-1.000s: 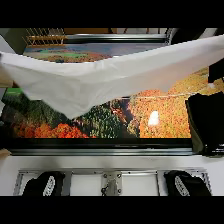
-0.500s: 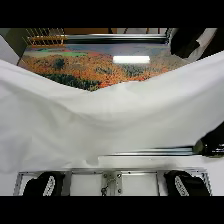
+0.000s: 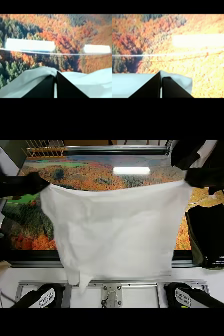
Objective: Fold the clothes and pants, and hang the long-sleeved shirts on hangers.
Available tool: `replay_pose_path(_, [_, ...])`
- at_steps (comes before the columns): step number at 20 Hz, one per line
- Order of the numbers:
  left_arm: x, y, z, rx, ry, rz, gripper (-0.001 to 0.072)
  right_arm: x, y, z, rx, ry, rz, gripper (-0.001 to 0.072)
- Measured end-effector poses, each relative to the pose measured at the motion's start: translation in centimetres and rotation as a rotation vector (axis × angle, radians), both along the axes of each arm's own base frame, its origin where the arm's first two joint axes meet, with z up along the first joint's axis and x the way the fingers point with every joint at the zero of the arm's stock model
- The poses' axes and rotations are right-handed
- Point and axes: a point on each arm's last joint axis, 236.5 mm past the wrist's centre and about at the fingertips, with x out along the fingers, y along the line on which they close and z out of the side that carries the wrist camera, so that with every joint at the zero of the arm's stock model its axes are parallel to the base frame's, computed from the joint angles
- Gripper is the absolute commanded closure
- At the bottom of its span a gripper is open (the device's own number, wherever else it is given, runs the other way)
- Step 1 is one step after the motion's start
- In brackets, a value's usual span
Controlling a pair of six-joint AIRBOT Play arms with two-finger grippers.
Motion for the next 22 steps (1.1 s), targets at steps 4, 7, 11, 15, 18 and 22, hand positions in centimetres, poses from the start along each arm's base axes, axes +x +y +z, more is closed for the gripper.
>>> replay_pose_path(4, [5.8,-0.5,-10.4,-0.007,0.159,-0.028,0.0700,5.9,0.5,-10.2,0.016,0.128,0.002,0.0702])
replay_pose_path(7, [9.2,-0.3,-15.1,-0.010,0.215,-0.028,0.0700,8.8,0.3,-14.7,0.039,0.143,-0.048,0.0702])
replay_pose_path(11, [11.8,0.5,-17.4,-0.020,0.241,-0.020,0.0700,10.5,0.0,-16.8,0.057,0.132,-0.090,0.0702])
replay_pose_path(15, [11.1,2.2,-18.0,-0.044,0.284,0.015,0.0701,10.4,-0.8,-16.7,0.045,0.133,-0.111,0.0702])
replay_pose_path(18, [8.7,2.8,-19.4,-0.052,0.333,0.043,0.0701,9.3,-0.9,-17.4,0.023,0.162,-0.108,0.0702])
replay_pose_path(22, [5.2,2.9,-22.2,-0.046,0.396,0.059,0.0700,6.5,-0.1,-20.3,0.001,0.244,-0.088,0.0701])
